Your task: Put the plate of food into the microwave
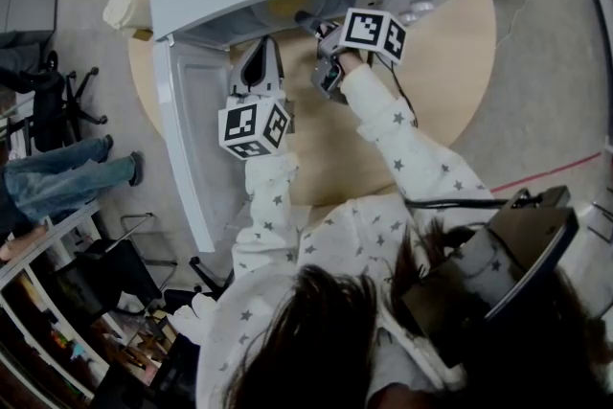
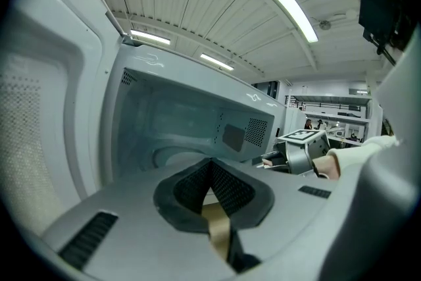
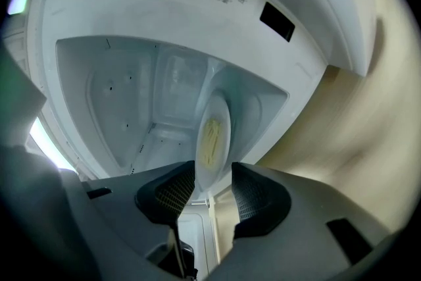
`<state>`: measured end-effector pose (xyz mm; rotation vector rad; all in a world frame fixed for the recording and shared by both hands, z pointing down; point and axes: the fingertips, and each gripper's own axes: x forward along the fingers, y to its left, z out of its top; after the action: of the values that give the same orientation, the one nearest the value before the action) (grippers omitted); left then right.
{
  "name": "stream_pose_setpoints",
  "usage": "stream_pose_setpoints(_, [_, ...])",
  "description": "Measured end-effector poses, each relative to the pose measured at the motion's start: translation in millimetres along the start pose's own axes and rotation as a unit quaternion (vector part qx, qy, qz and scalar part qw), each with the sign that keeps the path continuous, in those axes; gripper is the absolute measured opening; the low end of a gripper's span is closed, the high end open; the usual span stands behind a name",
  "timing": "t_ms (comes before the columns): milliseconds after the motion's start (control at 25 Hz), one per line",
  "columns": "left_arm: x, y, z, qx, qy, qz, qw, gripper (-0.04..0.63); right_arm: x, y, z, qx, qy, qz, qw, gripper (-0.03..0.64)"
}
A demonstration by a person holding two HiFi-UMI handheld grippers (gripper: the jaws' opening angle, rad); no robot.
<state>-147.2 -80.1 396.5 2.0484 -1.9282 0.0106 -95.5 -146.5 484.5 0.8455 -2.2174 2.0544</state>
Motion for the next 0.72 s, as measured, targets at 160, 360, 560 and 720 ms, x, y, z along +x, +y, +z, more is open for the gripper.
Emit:
stream_pose_setpoints(160, [-2.3, 3.4, -2.1, -0.001, -0.002, 0.006, 1.0000, 0.002, -0.9, 0.4, -4.8, -0.001, 0.010, 0.005, 1.000, 0.160])
stream_pose_setpoints(360, [-4.1, 11.0, -1.9, -0.006, -0.004, 0.015, 0.9999, 0.002, -1.6, 12.5, -14.5, -0.026, 0.040, 0.025, 0.999, 0.158])
stream_pose_setpoints(560, [-3.3, 12.9, -0.6, -0.008, -0.010, 0.020, 0.9997, 0.002, -4.8, 39.1, -19.1, -0.044, 0.060, 0.083, 0.994, 0.156])
stream_pose_setpoints(720, [-5.4, 18.2, -6.3, -0.008, -0.016, 0.024, 0.9996, 0.002, -6.6, 46.8, -27.4, -0.052, 0.081, 0.114, 0.989, 0.029])
